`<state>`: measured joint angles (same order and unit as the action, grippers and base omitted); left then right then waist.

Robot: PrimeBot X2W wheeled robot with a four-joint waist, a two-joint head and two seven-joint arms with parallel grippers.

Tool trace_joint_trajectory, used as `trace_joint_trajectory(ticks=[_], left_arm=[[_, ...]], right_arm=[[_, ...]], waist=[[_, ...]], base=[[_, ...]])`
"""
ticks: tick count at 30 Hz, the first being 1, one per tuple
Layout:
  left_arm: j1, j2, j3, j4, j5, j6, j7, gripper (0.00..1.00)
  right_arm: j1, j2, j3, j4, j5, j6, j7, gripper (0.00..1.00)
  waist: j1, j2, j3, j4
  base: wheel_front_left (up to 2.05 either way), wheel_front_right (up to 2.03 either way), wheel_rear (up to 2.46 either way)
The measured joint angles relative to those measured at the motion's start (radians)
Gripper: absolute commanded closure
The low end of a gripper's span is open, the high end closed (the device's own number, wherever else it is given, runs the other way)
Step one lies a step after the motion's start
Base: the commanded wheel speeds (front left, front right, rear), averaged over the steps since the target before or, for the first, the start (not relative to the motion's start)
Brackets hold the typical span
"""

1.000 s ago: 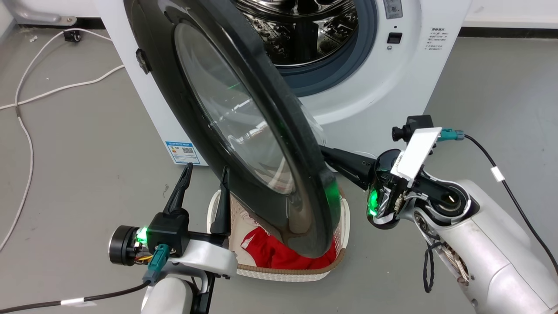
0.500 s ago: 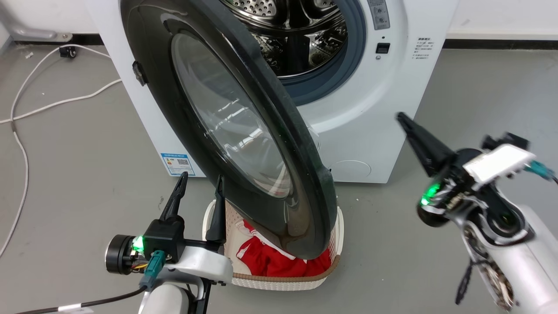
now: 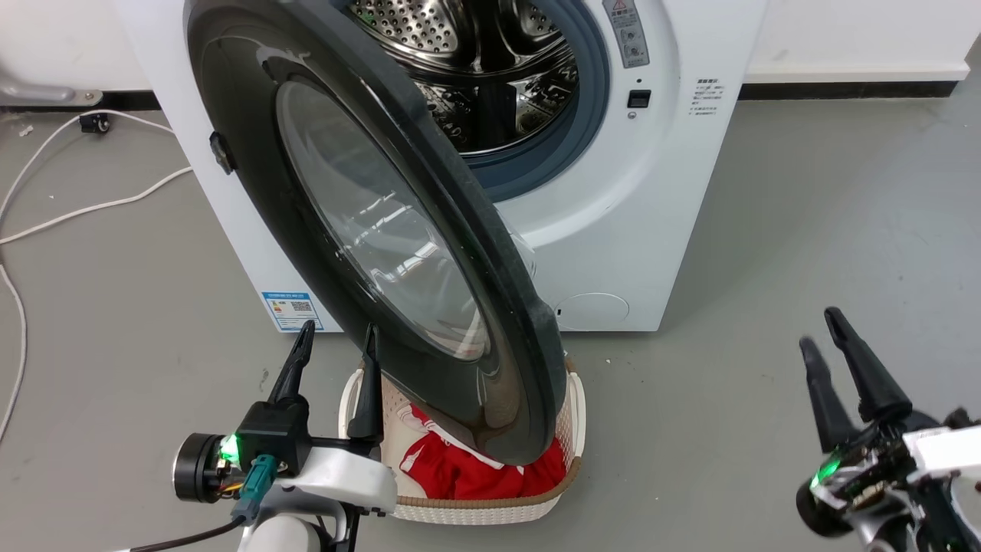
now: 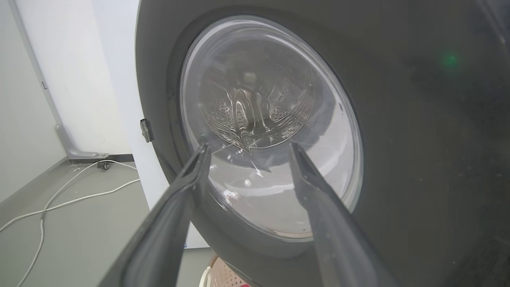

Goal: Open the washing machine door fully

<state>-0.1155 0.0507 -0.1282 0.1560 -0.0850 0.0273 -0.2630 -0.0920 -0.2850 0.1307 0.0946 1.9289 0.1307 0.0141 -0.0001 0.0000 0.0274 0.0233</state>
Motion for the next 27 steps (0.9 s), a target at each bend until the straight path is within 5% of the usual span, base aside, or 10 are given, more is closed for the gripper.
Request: trace_joint_trajectory(ticks=[8,16,20,27], left_arm=[[0.008,0.0,0.006,0.008,0.0,-0.002,0.0,0.0],[0.008,0.0,0.015,0.009,-0.003,0.0,0.0,0.0],[0.008,0.0,0.022,0.008,-0.002,0.001,0.0,0.0],[0.008,0.002,0.037,0.007,0.005,0.001,0.0,0.0]], right_arm=[[0.091,0.014,0.051,-0.002,-0.164,0.0,-0.127,0.0],[0.081,-0.004,0.069,0.122,-0.553,0.0,-0.271,0.0],[0.062,0.019,-0.065,0.129,-0.894,0.0,-0.277,0.0],[0.079,0.149,-0.23,-0.051,-1.558,0.0,-0.277,0.0]], waist=[[0.0,0.0,-0.016,-0.012],[0.0001,0.0,-0.017,-0.02],[0.0,0.0,-0.015,-0.025],[0.0001,0.0,-0.006,-0.031]], base=[[0.0,0.0,0.0],[0.0,0.0,0.0],[0.0,0.0,0.0],[0.0,0.0,0.0]])
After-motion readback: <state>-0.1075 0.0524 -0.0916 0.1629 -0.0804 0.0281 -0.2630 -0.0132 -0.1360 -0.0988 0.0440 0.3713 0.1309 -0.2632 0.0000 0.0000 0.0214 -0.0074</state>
